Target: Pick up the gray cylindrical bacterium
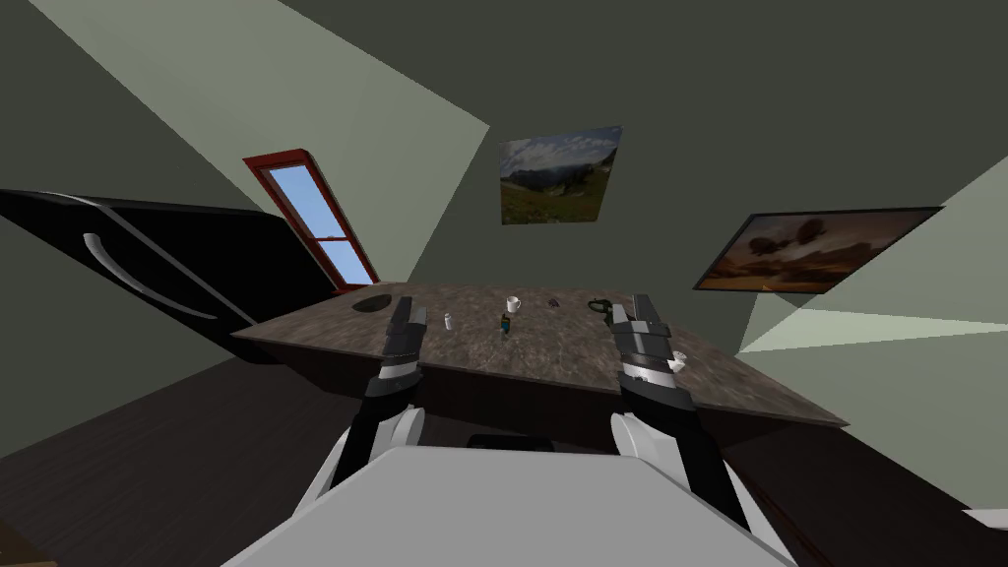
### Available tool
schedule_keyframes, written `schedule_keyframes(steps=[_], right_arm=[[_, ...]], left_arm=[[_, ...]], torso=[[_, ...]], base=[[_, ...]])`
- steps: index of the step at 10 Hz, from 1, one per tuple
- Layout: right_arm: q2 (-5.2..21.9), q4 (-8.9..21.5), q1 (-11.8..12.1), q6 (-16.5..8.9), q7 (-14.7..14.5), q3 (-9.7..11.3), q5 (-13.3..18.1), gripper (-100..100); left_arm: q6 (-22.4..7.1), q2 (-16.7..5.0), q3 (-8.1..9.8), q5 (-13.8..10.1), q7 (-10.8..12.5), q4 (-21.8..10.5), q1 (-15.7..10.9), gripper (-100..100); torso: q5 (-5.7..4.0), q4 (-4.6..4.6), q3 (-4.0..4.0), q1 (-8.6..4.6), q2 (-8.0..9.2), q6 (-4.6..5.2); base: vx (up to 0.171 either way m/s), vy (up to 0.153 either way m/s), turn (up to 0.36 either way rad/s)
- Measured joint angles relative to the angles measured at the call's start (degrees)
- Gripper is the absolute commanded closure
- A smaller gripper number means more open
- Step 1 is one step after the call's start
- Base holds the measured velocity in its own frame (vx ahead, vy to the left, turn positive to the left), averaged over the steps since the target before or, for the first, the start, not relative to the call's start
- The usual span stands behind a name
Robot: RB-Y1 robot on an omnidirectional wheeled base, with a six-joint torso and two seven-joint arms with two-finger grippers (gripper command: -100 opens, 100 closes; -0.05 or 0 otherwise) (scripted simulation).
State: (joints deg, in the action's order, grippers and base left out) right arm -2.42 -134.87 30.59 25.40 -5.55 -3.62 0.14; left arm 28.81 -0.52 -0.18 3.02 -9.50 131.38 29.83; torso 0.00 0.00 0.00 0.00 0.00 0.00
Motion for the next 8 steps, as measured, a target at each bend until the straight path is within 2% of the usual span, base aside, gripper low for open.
schedule_keyframes(steps=[3, 8], right_arm=[[0.0, 0.0, -0.01, 0.0, 0.0, 0.0, 0.0, 0], [0.0, 0.0, 0.0, 0.0, 0.0, 0.0, 0.0, 0]], left_arm=[[-0.09, -3.05, -1.62, 0.45, -2.46, -2.92, -1.55, -100], [0.03, -6.03, -3.4, 1.29, -6.28, -8.65, -4.42, -100]], torso=[[0.03, -0.08, 0.2, 0.13, 0.34, 0.0], [0.02, -0.03, 0.07, 0.09, 0.12, 0.0]], base=[[-0.089, 0.03, -0.033], [-0.037, 0.023, -0.026]])
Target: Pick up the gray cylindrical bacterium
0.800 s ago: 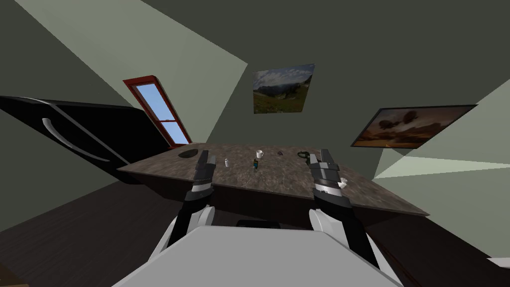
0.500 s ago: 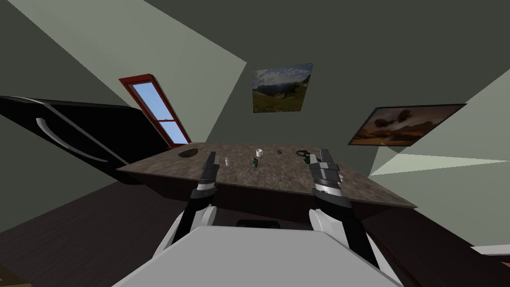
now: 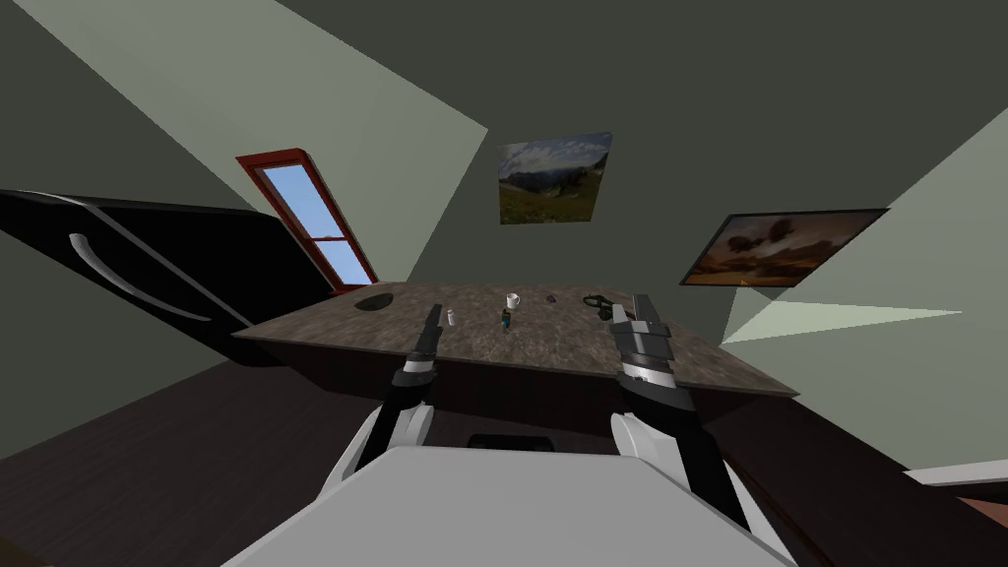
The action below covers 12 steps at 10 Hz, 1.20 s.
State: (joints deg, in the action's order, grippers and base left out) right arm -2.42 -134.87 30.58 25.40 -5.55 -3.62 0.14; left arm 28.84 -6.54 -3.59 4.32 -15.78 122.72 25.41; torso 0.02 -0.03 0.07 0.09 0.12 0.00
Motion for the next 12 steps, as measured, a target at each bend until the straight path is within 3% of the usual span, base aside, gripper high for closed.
schedule_keyframes(steps=[7, 12], right_arm=[[0.0, 0.0, 0.0, 0.0, 0.0, 0.0, 0.0, 0], [-0.01, 0.0, 0.01, 0.0, 0.0, 0.0, 0.0, 0]], left_arm=[[-0.15, -3.54, -1.9, 2.24, -5.16, -9.05, -3.87, -100], [-1.02, -4.76, -2.76, 4.94, -8.2, -15.55, -6.36, -100]], torso=[[-0.02, 0.03, -0.07, -0.11, -0.12, -0.01], [-0.06, 0.03, -0.08, -0.27, -0.15, -0.01]], base=[[-0.012, -0.001, -0.031], [0.0, -0.044, -0.037]])
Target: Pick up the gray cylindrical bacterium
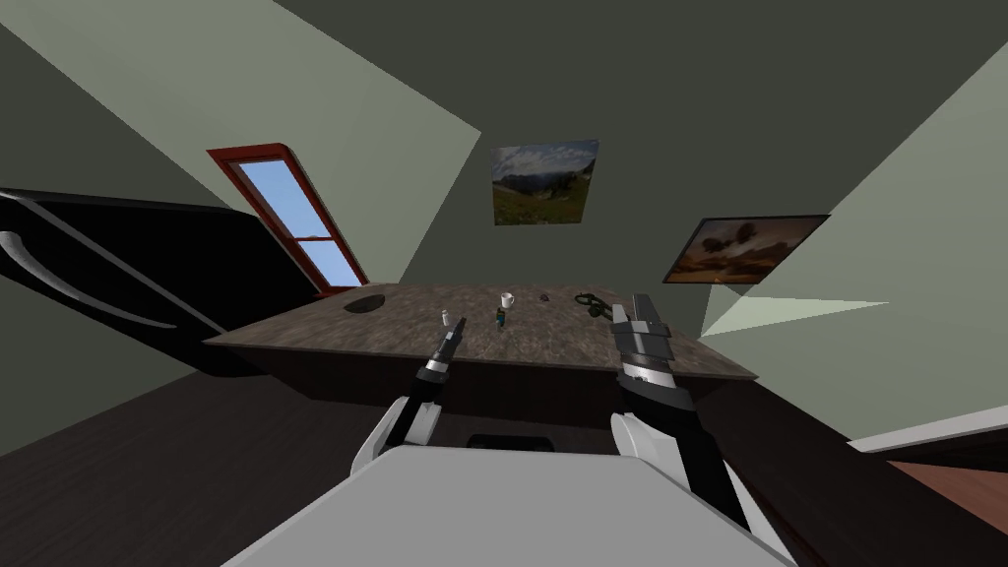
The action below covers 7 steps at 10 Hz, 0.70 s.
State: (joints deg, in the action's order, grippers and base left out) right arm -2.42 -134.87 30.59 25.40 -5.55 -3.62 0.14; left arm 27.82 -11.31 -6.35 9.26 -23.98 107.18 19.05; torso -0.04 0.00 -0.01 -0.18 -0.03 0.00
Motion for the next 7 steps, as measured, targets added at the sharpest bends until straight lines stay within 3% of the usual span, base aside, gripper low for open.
schedule_keyframes(steps=[7], right_arm=[[0.0, 0.0, 0.01, 0.0, 0.0, 0.0, 0.0, 0]], left_arm=[[-0.75, -0.35, 0.28, 4.61, -2.29, -8.93, -1.82, -100]], torso=[[-0.04, 0.03, -0.08, -0.14, -0.14, 0.0]], base=[[0.03, -0.083, -0.032]])
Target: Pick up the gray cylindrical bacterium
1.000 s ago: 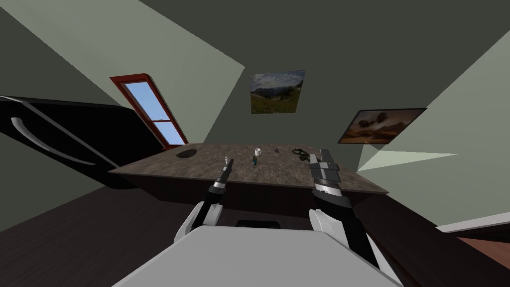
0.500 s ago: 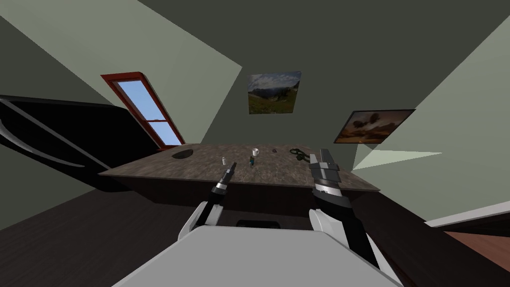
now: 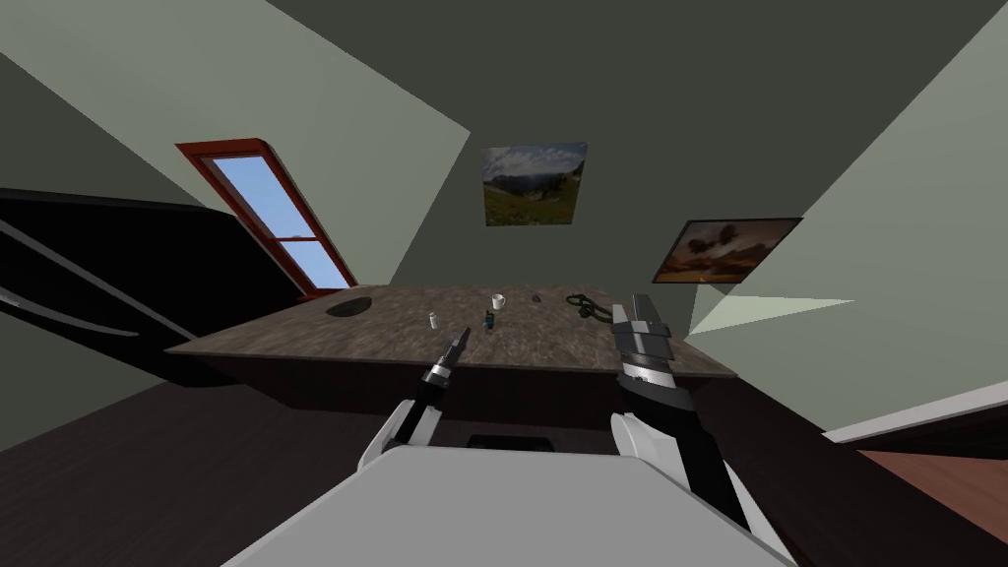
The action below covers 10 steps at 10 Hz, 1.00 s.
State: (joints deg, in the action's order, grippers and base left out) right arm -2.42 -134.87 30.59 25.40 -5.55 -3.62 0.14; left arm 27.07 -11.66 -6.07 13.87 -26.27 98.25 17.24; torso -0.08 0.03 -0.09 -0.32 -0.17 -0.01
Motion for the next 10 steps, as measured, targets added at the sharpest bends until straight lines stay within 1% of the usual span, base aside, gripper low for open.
schedule_keyframes(steps=[3, 4, 6, 7, 9, 10], right_arm=[[0.0, 0.0, 0.0, 0.0, 0.0, 0.0, 0.0, 0], [0.0, 0.0, 0.0, 0.0, 0.0, 0.0, 0.0, 0], [0.0, 0.0, 0.0, 0.0, 0.0, 0.0, 0.0, 0], [0.0, 0.0, 0.0, 0.0, 0.0, 0.0, 0.0, 0], [0.0, 0.0, 0.0, 0.0, 0.0, 0.0, 0.0, 0], [0.0, 0.0, 0.0, 0.0, 0.0, 0.0, 0.0, 0]], left_arm=[[-0.54, -0.03, 0.63, 2.13, -0.31, -3.72, -0.76, -100], [-1.46, -0.44, 0.97, 3.14, -0.08, -4.66, -1.12, -100], [-2.25, -0.28, 1.42, 4.85, -0.12, -6.94, -1.41, -100], [-2.4, -0.16, 1.57, 5.53, -0.23, -7.73, -1.32, -100], [-2.56, -0.77, 2.2, 6.6, 0.04, -9.51, -1.55, -100], [-2.66, -0.8, 2.24, 6.67, 0.1, -9.59, -1.57, 0]], torso=[[-0.01, 0.0, 0.0, -0.06, 0.0, 0.0], [-0.04, 0.0, -0.01, -0.18, -0.02, 0.0], [-0.03, 0.01, -0.03, -0.09, -0.05, 0.0], [-0.02, 0.0, 0.0, -0.06, 0.0, -0.01], [0.0, 0.0, -0.01, 0.02, -0.01, -0.01], [0.02, -0.01, 0.03, 0.15, 0.06, -0.01]], base=[[0.046, -0.114, -0.031], [0.067, -0.135, -0.023], [0.048, -0.101, -0.012], [0.04, -0.078, -0.03], [0.038, -0.063, -0.003], [0.004, -0.008, 0.001]])
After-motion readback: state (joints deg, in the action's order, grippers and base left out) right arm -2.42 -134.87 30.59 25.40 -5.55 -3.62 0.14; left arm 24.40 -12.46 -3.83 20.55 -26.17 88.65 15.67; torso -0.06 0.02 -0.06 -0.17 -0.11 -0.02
